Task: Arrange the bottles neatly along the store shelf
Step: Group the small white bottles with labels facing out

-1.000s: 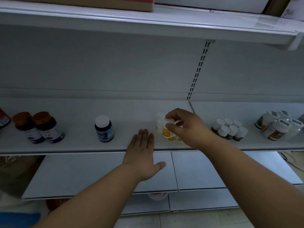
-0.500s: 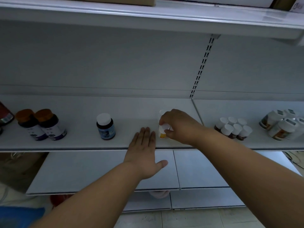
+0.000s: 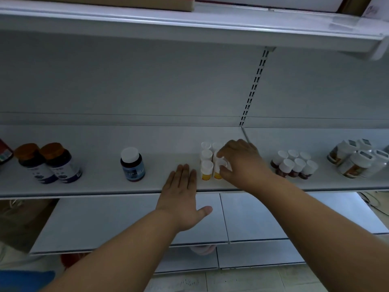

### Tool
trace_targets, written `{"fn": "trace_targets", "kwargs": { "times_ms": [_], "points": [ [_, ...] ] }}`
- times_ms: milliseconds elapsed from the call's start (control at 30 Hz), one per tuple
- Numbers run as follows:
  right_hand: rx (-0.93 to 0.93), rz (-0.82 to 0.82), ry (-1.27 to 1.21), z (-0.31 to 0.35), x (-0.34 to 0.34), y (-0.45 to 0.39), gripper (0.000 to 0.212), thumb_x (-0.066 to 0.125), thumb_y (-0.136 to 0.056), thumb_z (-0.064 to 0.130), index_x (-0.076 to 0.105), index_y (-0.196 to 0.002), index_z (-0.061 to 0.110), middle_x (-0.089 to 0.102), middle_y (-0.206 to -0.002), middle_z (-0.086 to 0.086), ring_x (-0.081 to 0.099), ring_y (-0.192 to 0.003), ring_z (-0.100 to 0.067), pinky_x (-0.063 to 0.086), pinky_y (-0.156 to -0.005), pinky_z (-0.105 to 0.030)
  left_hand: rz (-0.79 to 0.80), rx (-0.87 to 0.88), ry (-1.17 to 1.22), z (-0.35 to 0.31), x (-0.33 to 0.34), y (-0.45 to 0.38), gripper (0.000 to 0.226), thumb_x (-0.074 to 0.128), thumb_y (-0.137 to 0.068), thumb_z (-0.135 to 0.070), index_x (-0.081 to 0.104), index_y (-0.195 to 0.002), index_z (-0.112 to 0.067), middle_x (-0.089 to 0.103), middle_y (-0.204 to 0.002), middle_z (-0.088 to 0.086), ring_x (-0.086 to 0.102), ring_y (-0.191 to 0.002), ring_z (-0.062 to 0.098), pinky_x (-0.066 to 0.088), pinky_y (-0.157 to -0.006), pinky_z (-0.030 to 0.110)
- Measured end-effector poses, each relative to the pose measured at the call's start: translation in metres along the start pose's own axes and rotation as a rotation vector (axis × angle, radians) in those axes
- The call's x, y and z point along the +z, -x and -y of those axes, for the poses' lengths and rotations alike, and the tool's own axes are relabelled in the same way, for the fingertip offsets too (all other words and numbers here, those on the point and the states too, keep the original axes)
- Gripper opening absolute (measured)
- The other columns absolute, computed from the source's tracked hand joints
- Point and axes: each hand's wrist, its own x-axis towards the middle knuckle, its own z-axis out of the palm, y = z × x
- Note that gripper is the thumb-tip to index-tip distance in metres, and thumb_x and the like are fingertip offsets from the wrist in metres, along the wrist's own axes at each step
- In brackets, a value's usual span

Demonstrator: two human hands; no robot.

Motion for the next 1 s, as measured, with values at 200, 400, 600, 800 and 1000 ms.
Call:
{"fn": "trace_targets", "kwargs": {
  "times_ms": [200,400,600,800,1000],
  "points": [
    [0.037,0.006,0.049,0.001,0.009,0.011,0.024,0.069,-0.080,0.032,0.065,-0.099,0.018,0.066,-0.091,-0.002,0.053,-0.095,-0.029,0.035,-0.078,-0.037,0.009,-0.003,-0.009,0.000,-0.002,0.001,0.108,0.022,-0.085,-0.082,-0.018,-0.153,-0.008,-0.023,-0.161,0.014,-0.023,-0.148,0.029,-0.013,-0.121,0.044],
    [0.268,-0.126,-0.424,0.002,-0.016,0.017,0.021,0.067,-0.080,0.025,0.061,-0.099,0.019,0.062,-0.091,0.005,0.058,-0.085,-0.017,0.045,-0.070,-0.029,0.008,-0.005,-0.009,-0.001,-0.003,0.001,0.108,0.023,-0.085,-0.082,-0.018,-0.153,-0.009,-0.024,-0.161,0.014,-0.024,-0.148,0.028,-0.014,-0.120,0.043],
    [0.692,-0.032,-2.009,0.019,-0.047,0.030,0.032,0.063,-0.081,0.004,0.059,-0.111,-0.007,0.066,-0.105,-0.023,0.064,-0.099,-0.036,0.053,-0.090,-0.047,0.006,-0.017,-0.006,-0.002,-0.004,0.002,0.108,0.024,-0.085,-0.082,-0.020,-0.153,-0.011,-0.027,-0.160,0.013,-0.026,-0.147,0.027,-0.015,-0.120,0.042],
    [0.512,0.127,-2.341,0.038,-0.049,0.040,0.031,0.064,-0.085,0.021,0.064,-0.106,0.000,0.066,-0.100,-0.019,0.068,-0.086,-0.031,0.058,-0.070,-0.041,0.006,-0.019,-0.005,-0.001,-0.002,0.002,0.108,0.023,-0.085,-0.083,-0.021,-0.153,-0.012,-0.028,-0.160,0.012,-0.027,-0.147,0.027,-0.017,-0.118,0.040],
    [0.651,0.220,-2.340,0.044,-0.051,0.036,0.051,0.042,-0.093,0.038,0.052,-0.125,0.001,0.059,-0.089,-0.012,0.054,-0.071,-0.019,0.042,-0.059,-0.027,0.001,-0.023,-0.005,-0.001,-0.002,0.002,0.108,0.023,-0.084,-0.083,-0.020,-0.153,-0.012,-0.025,-0.161,0.012,-0.026,-0.147,0.027,-0.015,-0.119,0.041]
  ]
}}
